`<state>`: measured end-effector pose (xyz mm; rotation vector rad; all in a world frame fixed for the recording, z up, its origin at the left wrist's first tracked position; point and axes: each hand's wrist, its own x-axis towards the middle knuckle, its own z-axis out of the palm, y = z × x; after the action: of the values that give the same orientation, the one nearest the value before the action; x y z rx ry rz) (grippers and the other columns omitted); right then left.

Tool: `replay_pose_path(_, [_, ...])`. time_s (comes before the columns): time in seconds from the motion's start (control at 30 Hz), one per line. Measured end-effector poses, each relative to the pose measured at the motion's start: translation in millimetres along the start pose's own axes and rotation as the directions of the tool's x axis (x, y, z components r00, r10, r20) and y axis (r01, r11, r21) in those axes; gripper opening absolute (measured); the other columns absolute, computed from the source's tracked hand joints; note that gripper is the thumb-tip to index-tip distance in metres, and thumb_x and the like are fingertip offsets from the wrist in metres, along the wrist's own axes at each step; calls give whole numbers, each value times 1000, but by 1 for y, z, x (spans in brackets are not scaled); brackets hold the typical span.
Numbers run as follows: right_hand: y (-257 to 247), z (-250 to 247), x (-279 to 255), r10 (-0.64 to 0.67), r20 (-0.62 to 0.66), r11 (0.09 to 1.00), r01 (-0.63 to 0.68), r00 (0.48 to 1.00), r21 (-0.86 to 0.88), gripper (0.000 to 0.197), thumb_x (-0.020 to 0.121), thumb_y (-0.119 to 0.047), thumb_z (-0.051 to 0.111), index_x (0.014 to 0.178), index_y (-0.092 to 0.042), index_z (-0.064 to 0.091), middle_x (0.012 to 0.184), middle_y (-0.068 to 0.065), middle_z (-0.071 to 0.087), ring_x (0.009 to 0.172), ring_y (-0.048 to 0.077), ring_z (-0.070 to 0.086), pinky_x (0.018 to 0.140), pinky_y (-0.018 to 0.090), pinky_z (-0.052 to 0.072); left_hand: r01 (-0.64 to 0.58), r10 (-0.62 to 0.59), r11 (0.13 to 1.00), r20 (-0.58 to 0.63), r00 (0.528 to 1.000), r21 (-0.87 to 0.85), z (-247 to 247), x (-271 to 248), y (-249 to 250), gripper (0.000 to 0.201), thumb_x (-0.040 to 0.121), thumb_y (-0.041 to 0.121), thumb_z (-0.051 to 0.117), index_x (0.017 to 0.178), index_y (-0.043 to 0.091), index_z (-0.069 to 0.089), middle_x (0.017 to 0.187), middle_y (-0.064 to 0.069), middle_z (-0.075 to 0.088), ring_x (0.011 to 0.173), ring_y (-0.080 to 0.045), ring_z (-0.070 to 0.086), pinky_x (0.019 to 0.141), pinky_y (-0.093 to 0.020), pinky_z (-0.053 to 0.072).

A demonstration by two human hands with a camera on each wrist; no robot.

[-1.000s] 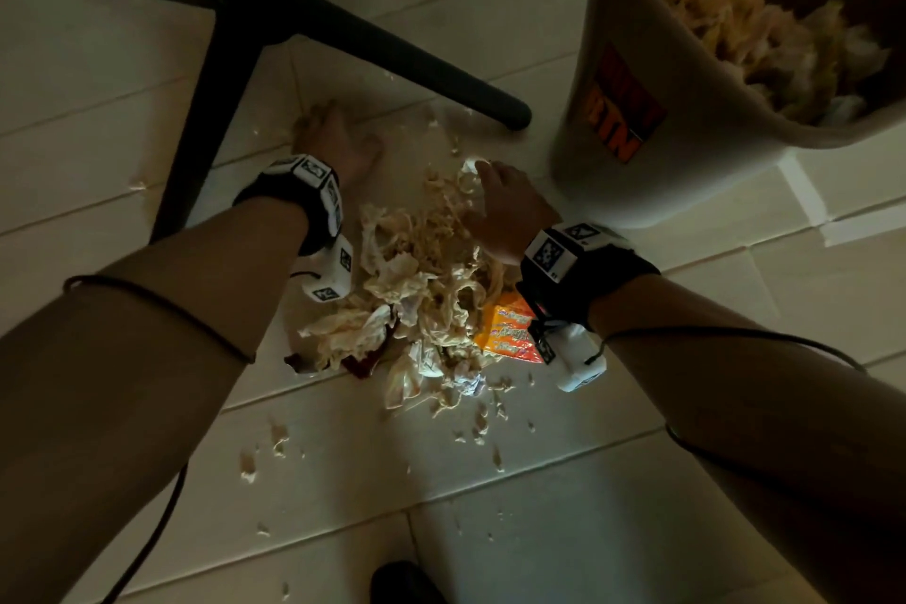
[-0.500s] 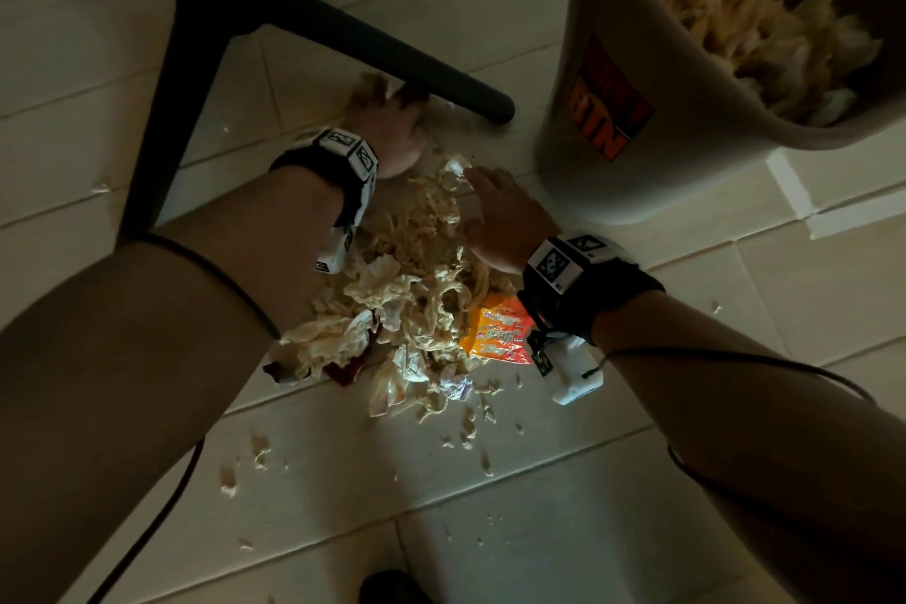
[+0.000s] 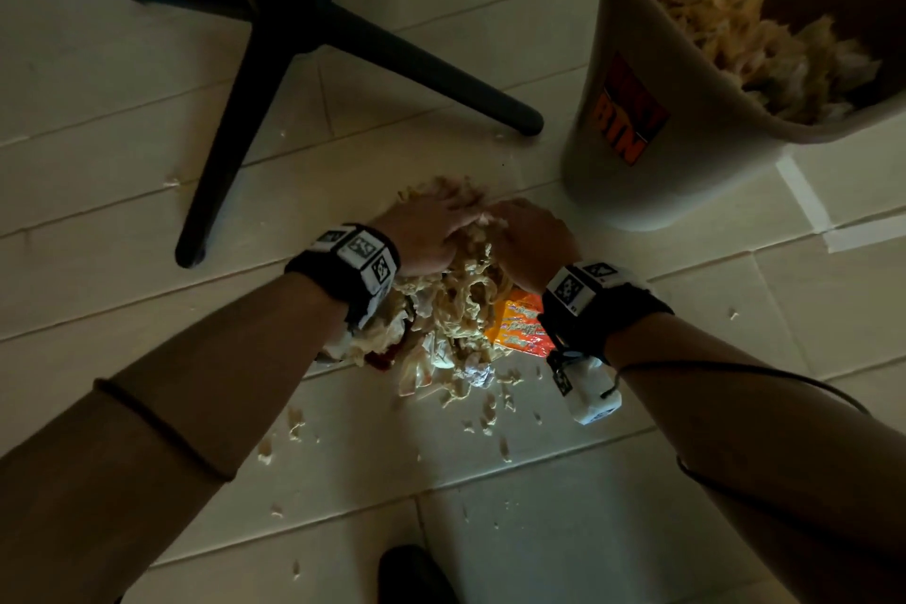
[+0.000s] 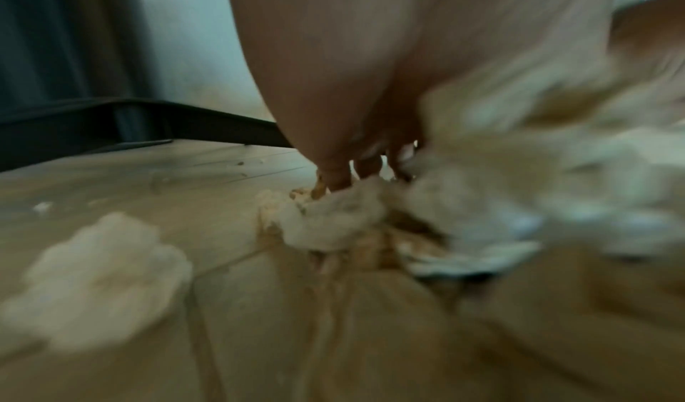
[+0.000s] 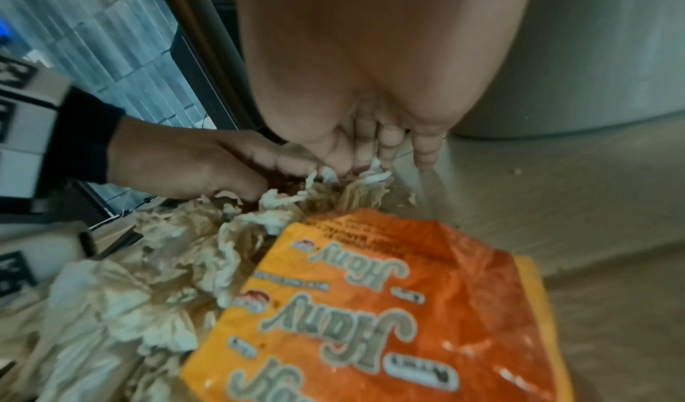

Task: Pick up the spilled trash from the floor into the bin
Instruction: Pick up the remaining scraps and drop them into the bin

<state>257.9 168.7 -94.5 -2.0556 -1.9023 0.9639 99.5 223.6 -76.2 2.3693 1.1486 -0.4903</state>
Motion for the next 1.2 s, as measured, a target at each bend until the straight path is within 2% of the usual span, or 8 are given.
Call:
replay_pose_path(0.13, [-1, -3, -7, 61, -28, 992, -58, 998, 109, 26, 93, -22, 50, 105, -27, 72, 122, 2, 64, 113, 23, 59, 98, 39, 47, -69, 26, 981, -228, 973, -184, -2, -16, -1, 42, 95, 14, 48, 133, 30, 57, 135, 4, 59, 121, -17, 54, 96, -29, 41])
replay_pose_path(0.27, [-2, -6, -10, 73, -15, 990, -71, 997, 122, 27, 90, -18, 54, 109, -26, 72, 122, 2, 64, 116, 23, 59, 99, 36, 46, 32, -81, 992, -417, 905, -124, -8, 2, -8, 37, 95, 21, 45, 128, 26, 61, 125, -2, 63, 123, -23, 46, 98, -38, 40])
replay_pose_path(0.57, [8, -5, -21, 65, 98, 995, -72, 993, 70, 41, 98, -25, 42, 137, -30, 52, 145, -1, 47, 129, 27, 50, 105, 42, 42, 163, -168, 986, -131, 977, -45, -13, 98, 4, 64, 97, 30, 40, 154, 17, 14, 163, -4, 10, 149, -29, 11, 116, -49, 25])
replay_pose_path(0.73, [16, -4, -20, 85, 145, 991, -98, 986, 88, 52, 94, -13, 46, 142, -31, 46, 151, -7, 40, 133, 24, 46, 106, 35, 37, 1, 8, 999, -153, 988, 55, 1, 92, 16, 60, 99, 28, 39, 154, 15, 18, 161, -5, 17, 144, -30, 23, 112, -48, 32])
replay_pose_path(0.93, [6, -18, -18, 89, 198, 990, -109, 976, 92, 45, 98, -11, 40, 139, -25, 51, 152, 2, 42, 136, 24, 43, 110, 36, 36, -75, 94, 993, -247, 964, 87, 12, 36, 15, 36, 100, 34, 39, 130, 24, 56, 138, 3, 47, 123, -23, 45, 88, -39, 45])
replay_pose_path(1.03, [6, -19, -20, 107, 184, 986, -128, 977, 107, 42, 96, -13, 43, 135, -24, 55, 146, 3, 48, 132, 23, 47, 107, 35, 38, -93, 130, 984, -263, 956, 149, 12, 16, 8, 33, 98, 35, 40, 122, 28, 62, 126, 2, 57, 119, -24, 48, 91, -44, 44])
replay_pose_path(1.13, [13, -12, -26, 126, 86, 986, -134, 988, 94, 45, 94, -25, 52, 139, -29, 49, 143, 5, 47, 129, 27, 49, 107, 40, 40, 85, -65, 995, -331, 941, 48, 7, 4, -10, 48, 90, 49, 32, 131, 36, 53, 138, 4, 50, 130, -24, 39, 101, -48, 37])
replay_pose_path(1.2, [18, -9, -32, 136, 98, 986, -144, 986, 83, 62, 85, -33, 66, 143, -32, 43, 143, 6, 44, 130, 28, 47, 107, 45, 42, 223, -228, 974, -227, 947, -46, 7, -3, -21, 59, 84, 56, 34, 141, 42, 36, 153, 8, 32, 140, -25, 27, 108, -51, 31])
